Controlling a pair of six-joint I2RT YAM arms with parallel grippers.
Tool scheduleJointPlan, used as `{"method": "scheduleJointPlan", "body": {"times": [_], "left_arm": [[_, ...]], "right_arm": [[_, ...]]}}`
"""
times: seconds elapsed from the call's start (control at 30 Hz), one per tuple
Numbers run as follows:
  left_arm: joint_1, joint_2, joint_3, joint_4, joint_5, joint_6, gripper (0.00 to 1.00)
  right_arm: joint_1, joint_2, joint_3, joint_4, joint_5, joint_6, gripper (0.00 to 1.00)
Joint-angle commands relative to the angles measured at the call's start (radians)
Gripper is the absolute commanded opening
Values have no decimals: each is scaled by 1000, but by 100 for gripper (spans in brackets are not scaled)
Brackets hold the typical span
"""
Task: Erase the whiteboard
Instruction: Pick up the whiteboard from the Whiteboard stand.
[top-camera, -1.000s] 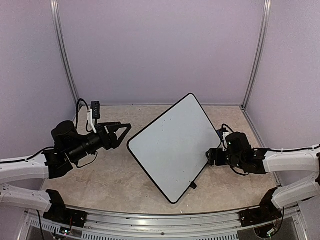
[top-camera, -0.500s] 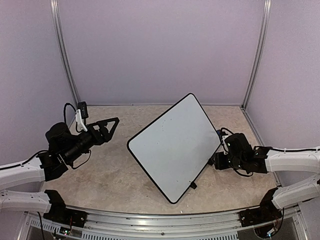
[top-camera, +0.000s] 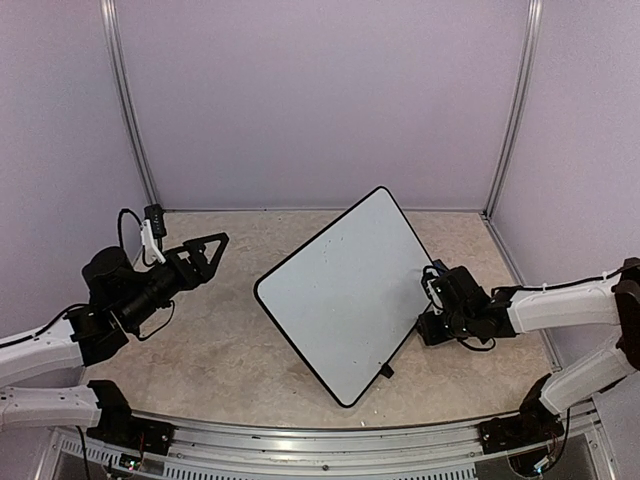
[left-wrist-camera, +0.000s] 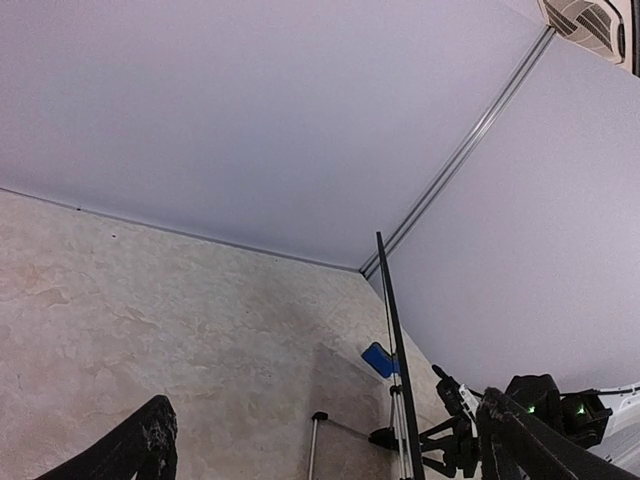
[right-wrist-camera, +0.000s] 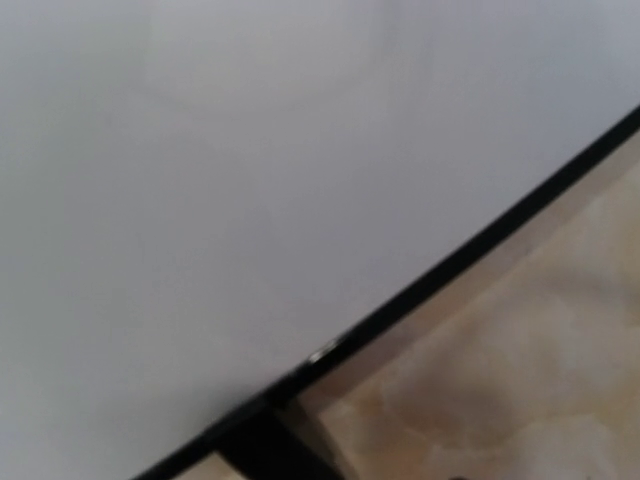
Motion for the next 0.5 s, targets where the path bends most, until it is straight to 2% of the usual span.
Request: {"method": "scheduleJointPlan", "body": {"times": [0.0,0.23,0.37,0.47], "left_arm": [[6,-19,-13,-16,-16,-6,99],[6,-29,-17,-24,-12,-8,99],[6,-39,-18,-30,-18,-7,99],[6,-39,-18,-33,-20,-10,99]], "right_arm": [[10,55,27,25,5,-15,51],[11,116,21,108,17,-33,50],[11,132,7,150,7,-49,43],[10,143,-4,201,-8,-55,41]]}}
